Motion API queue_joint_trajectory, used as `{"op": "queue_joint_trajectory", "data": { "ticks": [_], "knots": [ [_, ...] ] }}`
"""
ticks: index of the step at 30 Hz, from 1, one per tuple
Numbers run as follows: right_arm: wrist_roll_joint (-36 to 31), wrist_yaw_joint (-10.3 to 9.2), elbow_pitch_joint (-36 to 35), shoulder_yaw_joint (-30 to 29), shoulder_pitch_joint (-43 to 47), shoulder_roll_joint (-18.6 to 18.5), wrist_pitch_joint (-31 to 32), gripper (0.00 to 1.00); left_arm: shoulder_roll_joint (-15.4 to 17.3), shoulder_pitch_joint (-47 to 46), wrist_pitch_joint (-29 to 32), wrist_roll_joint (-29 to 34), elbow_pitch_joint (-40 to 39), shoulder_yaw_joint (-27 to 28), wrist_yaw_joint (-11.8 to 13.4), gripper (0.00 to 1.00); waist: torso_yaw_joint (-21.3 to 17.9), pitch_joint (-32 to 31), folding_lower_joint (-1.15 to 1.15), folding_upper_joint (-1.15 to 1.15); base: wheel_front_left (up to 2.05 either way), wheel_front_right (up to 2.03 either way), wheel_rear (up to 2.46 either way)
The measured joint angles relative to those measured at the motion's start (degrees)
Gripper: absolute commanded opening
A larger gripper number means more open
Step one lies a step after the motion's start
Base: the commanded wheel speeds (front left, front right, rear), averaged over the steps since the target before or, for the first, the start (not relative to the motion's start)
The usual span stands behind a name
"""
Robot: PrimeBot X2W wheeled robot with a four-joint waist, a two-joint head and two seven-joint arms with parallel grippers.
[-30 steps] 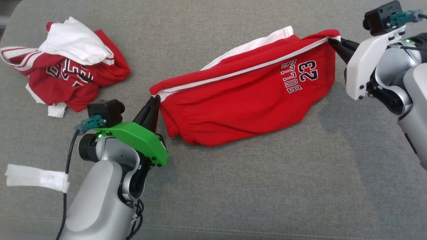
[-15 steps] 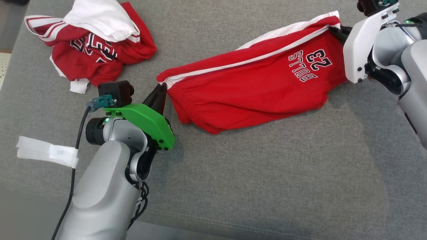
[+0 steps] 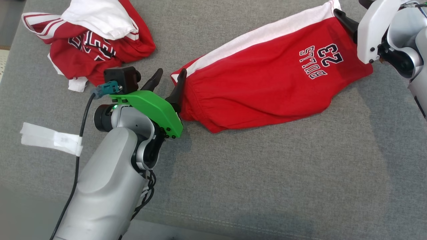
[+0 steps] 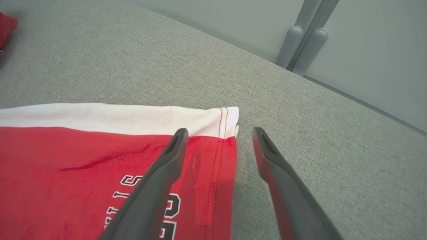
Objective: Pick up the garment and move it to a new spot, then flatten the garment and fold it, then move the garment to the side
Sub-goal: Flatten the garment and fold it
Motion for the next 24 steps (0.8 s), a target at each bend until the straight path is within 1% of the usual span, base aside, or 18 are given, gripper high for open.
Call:
{"op": "queue_joint_trajectory", "data": {
  "ticks": [5, 11, 19, 24],
  "knots": [
    [0.6, 0.0, 1.8, 0.5, -0.9, 0.3, -1.8, 1.0, 0.0, -0.8, -1.3, 0.1, 1.7, -0.9, 0.0, 1.0, 0.0, 0.0, 0.0, 0.0, 0.0, 0.0, 0.0],
    [3.2, 0.0, 3.1, 1.2, -0.9, 0.0, -3.8, 1.0, 0.0, -1.2, -6.1, 2.2, 1.6, -0.3, 0.0, 1.0, -0.3, -0.4, 0.0, 0.0, 0.0, 0.0, 0.0],
    [9.3, 0.0, 4.5, 1.8, 4.3, 0.1, -5.3, 1.0, 0.0, 0.4, -12.8, 3.8, -0.6, 0.3, 0.0, 1.0, -0.9, -2.3, 0.0, 0.0, 0.0, 0.0, 0.0],
    [10.7, 0.0, 5.4, 2.7, 6.1, 0.1, -5.3, 1.0, 0.0, 3.1, -15.1, 4.2, -1.9, 0.2, 0.5, 1.0, -1.0, -2.9, -0.01, 0.0, 0.0, 0.0, 0.0]
  ]
}}
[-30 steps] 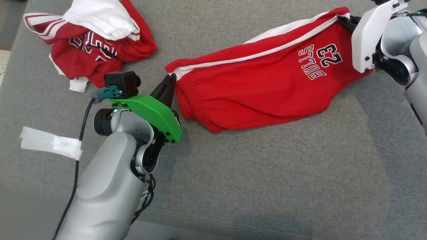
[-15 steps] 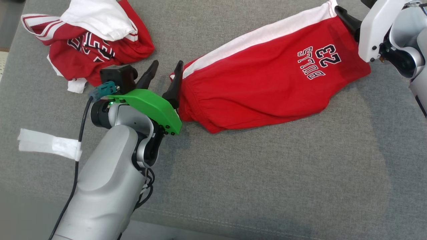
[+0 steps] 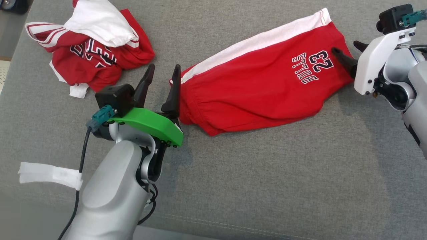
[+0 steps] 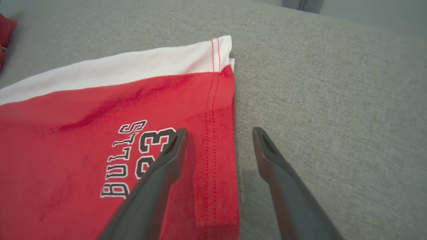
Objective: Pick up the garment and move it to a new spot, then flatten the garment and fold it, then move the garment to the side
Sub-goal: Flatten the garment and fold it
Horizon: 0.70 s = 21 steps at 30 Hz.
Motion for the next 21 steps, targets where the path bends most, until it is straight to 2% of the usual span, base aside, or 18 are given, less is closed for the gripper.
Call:
{"op": "queue_joint_trajectory", "data": {
  "ticks": [7, 17, 18, 20, 21],
  "knots": [
    [3.1, 0.0, 3.3, -1.8, 1.1, -1.3, 0.0, 1.0, 0.0, 2.4, -0.1, 0.0, -2.0, -1.8, 0.0, 1.0, 1.2, 0.2, 0.0, 0.0, 0.0, 0.0, 0.0],
    [6.3, -0.01, 5.1, -1.5, 2.8, 0.3, 0.1, 1.0, 0.0, 5.5, -1.0, 0.4, -3.7, -1.5, 0.7, 1.0, 2.8, -0.3, 0.0, 0.0, 0.0, 0.0, 0.0],
    [6.8, -0.01, 5.3, -1.6, 2.8, 0.4, 0.3, 0.98, 0.0, 5.6, -1.1, 0.4, -3.9, -1.5, 0.7, 1.0, 2.9, -0.4, 0.0, 0.0, 0.0, 0.0, 0.0],
    [7.7, -0.01, 5.7, -1.8, 2.8, 0.5, 0.7, 0.48, 0.0, 5.8, -1.1, 0.5, -4.4, -1.4, 0.7, 1.0, 3.0, -0.4, 0.0, 0.0, 0.0, 0.0, 0.0],
    [8.2, -0.01, 5.7, -1.8, 2.8, 0.6, 0.8, 0.4, 0.0, 5.9, -1.1, 0.6, -4.6, -1.2, 0.7, 1.0, 3.0, -0.5, 0.0, 0.0, 0.0, 0.0, 0.0]
  ]
}}
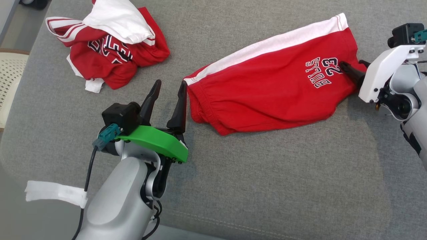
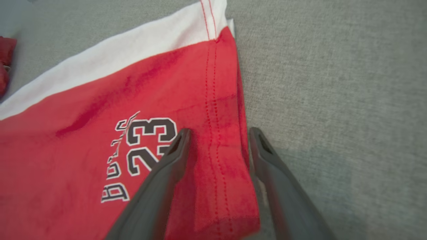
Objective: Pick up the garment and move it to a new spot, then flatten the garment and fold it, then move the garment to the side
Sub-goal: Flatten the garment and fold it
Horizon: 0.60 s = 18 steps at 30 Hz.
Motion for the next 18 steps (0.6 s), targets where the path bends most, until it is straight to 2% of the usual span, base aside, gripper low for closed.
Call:
{"op": "queue_joint_trajectory", "data": {
  "ticks": [1, 3, 12, 18],
  "knots": [
    [0.3, 0.0, 0.0, 0.1, 0.0, 0.0, 0.0, 0.32, 0.0, 0.1, 0.0, 0.0, -0.1, 0.1, 0.0, 1.0, 0.0, 0.0, 0.0, 0.0, 0.0, 0.0, 0.0],
    [0.5, 0.0, -0.1, 0.1, 0.0, 0.1, 0.0, 0.0, 0.0, 0.5, 0.0, 0.3, -0.3, 0.4, 0.3, 1.0, 0.1, -0.1, 0.0, 0.0, 0.0, 0.0, 0.0],
    [2.3, 0.0, -1.8, 1.6, 0.4, 1.2, -0.4, 0.0, 1.1, 2.5, -0.5, 0.9, -1.3, 2.1, 0.7, 1.0, -1.1, -0.8, 0.0, 0.0, 0.0, 0.0, 0.0],
    [4.6, 0.0, -3.3, 0.6, 1.9, 1.1, -3.7, 0.0, 1.5, 3.4, -0.5, 1.3, -2.1, 2.8, 0.7, 1.0, -3.0, -1.6, 0.0, 0.0, 0.0, 0.0, 0.0]
  ]
}}
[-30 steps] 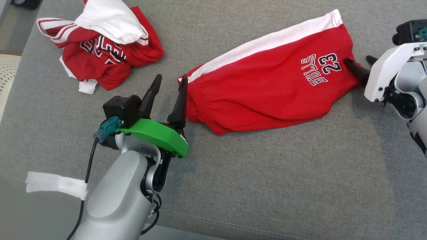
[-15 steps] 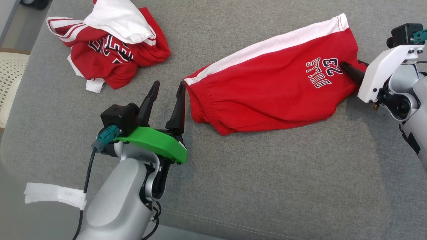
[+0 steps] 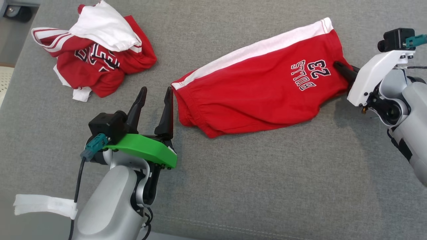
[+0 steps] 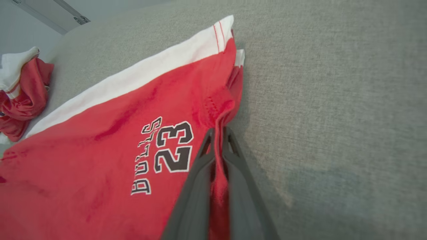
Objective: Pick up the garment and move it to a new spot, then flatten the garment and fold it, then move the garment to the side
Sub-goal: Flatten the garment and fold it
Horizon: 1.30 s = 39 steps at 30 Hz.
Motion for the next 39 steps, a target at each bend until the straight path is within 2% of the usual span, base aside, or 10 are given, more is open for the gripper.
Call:
{"op": "queue_joint_trajectory", "data": {
  "ticks": [21, 36, 37, 38, 39],
  "knots": [
    [4.2, 0.0, -6.8, -1.6, 12.9, 1.1, -12.5, 0.0, 2.2, 3.2, 0.0, 1.0, -3.9, 1.8, 0.1, 1.0, -7.8, -3.6, 0.0, 0.0, 0.0, 0.0, 0.0],
    [4.2, -0.08, -8.4, -2.2, 18.8, -1.3, -16.0, 0.0, 2.6, 5.8, 0.1, 1.5, -7.0, 0.5, 0.5, 1.0, -11.7, -5.9, 0.0, 0.0, 0.0, 0.0, 0.0],
    [4.4, -0.16, -8.4, -2.3, 19.2, -1.1, -16.2, 0.14, 2.6, 5.9, 0.2, 1.6, -7.1, 0.4, 0.5, 1.0, -11.7, -5.9, 0.0, 0.0, 0.0, 0.0, 0.0],
    [4.6, -0.21, -8.4, -2.4, 19.4, -0.9, -16.5, 0.38, 2.7, 5.9, 0.5, 1.6, -7.1, 0.4, 0.5, 1.0, -11.8, -6.0, 0.0, 0.0, 0.0, 0.0, 0.0],
    [4.6, -0.23, -8.3, -2.4, 19.6, -0.8, -16.7, 0.68, 2.7, 6.0, 0.6, 1.6, -7.1, 0.4, 0.5, 1.0, -11.8, -6.0, 0.0, 0.0, 0.0, 0.0, 0.0]
  ]
}}
